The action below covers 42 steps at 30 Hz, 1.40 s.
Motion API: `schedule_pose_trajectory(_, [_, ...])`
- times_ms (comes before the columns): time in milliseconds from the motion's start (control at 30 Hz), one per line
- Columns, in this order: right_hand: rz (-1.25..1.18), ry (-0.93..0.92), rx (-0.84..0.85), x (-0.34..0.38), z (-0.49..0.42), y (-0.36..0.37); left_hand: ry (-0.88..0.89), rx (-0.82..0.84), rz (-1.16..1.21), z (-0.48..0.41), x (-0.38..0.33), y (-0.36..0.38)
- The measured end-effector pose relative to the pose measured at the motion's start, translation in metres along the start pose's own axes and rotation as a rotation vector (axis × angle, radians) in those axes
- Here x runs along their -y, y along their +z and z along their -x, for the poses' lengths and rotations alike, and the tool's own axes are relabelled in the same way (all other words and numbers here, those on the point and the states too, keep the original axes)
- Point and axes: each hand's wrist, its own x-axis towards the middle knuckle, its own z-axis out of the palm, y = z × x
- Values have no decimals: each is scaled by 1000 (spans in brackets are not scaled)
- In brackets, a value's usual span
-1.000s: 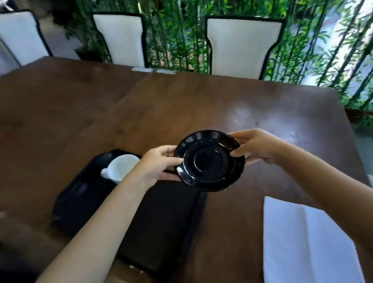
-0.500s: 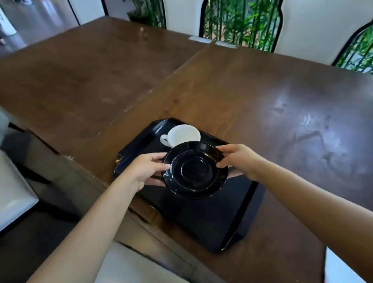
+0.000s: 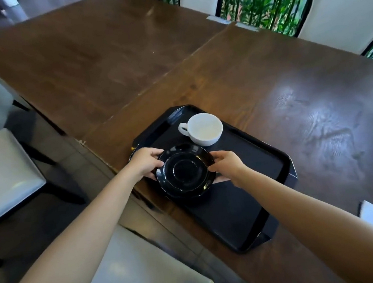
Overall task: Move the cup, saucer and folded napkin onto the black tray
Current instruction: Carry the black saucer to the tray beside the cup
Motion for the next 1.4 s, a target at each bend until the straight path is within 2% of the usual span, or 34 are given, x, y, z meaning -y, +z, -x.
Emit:
schedule_pose_trajectory(267, [63,31,-18,-1,-13,10,-1,-63,-119,-18,6,2])
schedule_pose_trajectory(1033, [121,17,-27,-2,-28,14,21,-79,-242,-37,4,4])
schedule_pose_trajectory(1400, [280,53,56,5,-30,6,69,-121,-545,-30,-5,2])
